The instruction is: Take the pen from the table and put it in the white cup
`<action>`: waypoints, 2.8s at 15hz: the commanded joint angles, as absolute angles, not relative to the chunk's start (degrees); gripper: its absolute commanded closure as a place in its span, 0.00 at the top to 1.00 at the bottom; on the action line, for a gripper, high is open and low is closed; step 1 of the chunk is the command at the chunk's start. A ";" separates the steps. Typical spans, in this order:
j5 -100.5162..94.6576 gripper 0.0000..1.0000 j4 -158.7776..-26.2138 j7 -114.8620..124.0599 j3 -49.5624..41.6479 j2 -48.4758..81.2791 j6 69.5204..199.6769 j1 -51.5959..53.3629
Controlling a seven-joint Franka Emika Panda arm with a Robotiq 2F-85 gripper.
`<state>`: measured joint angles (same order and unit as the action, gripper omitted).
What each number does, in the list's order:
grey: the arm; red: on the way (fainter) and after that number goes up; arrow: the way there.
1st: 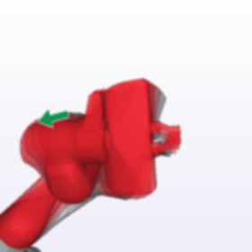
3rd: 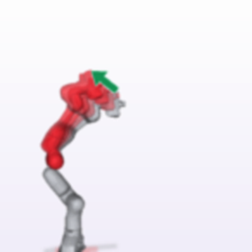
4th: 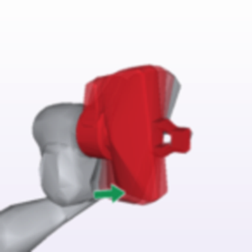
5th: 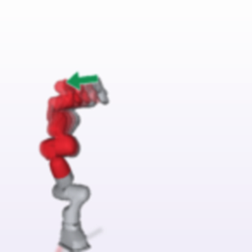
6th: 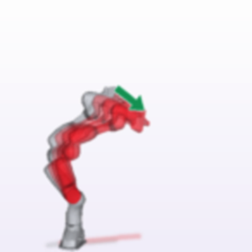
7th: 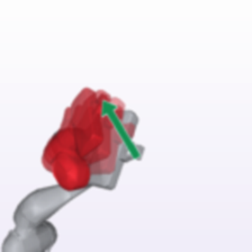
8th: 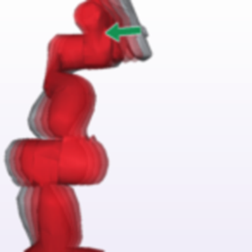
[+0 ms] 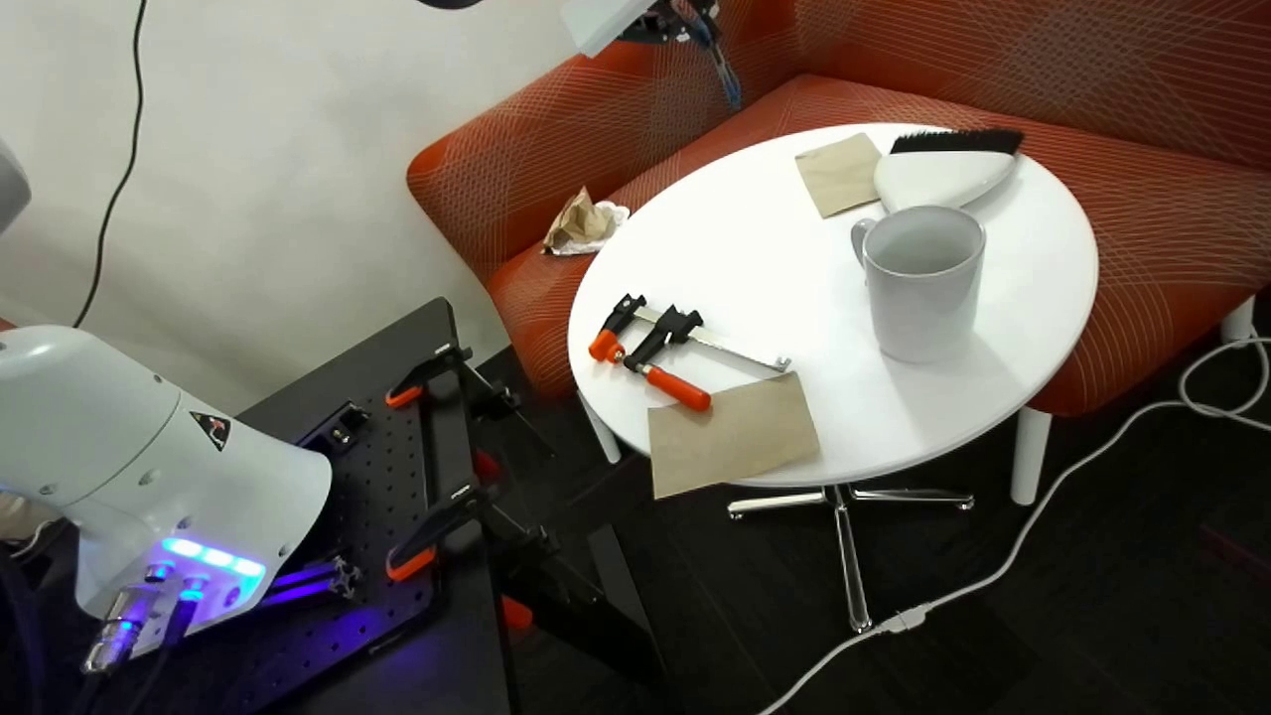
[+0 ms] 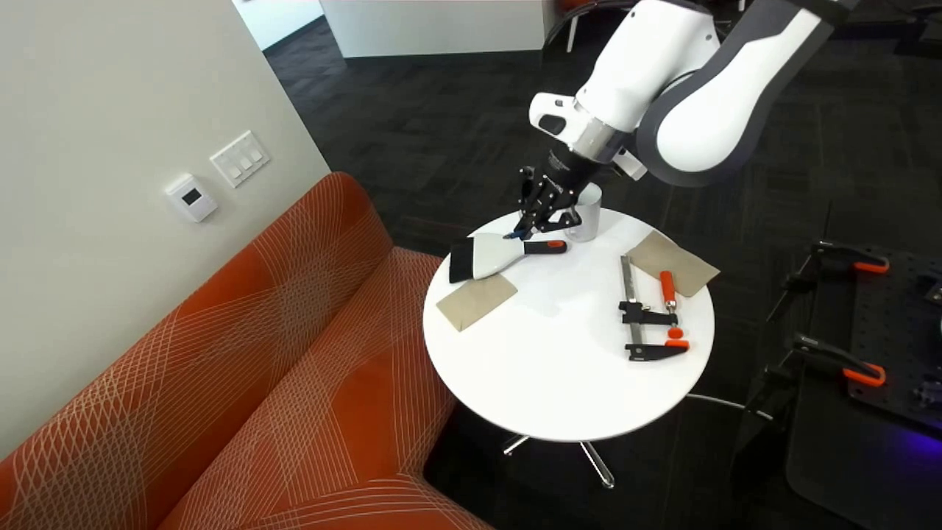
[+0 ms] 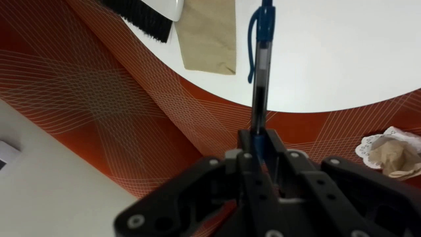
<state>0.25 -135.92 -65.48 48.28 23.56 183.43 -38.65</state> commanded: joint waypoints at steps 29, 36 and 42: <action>-4.91 0.03 -130.07 -17.65 6.78 5.25 141.20 -1.41; -21.24 0.03 -129.10 9.89 0.54 6.88 149.74 0.86; -38.99 0.03 -124.87 37.04 -4.65 11.25 148.65 3.69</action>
<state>-32.78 -127.95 26.05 -2.13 8.33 149.29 1.02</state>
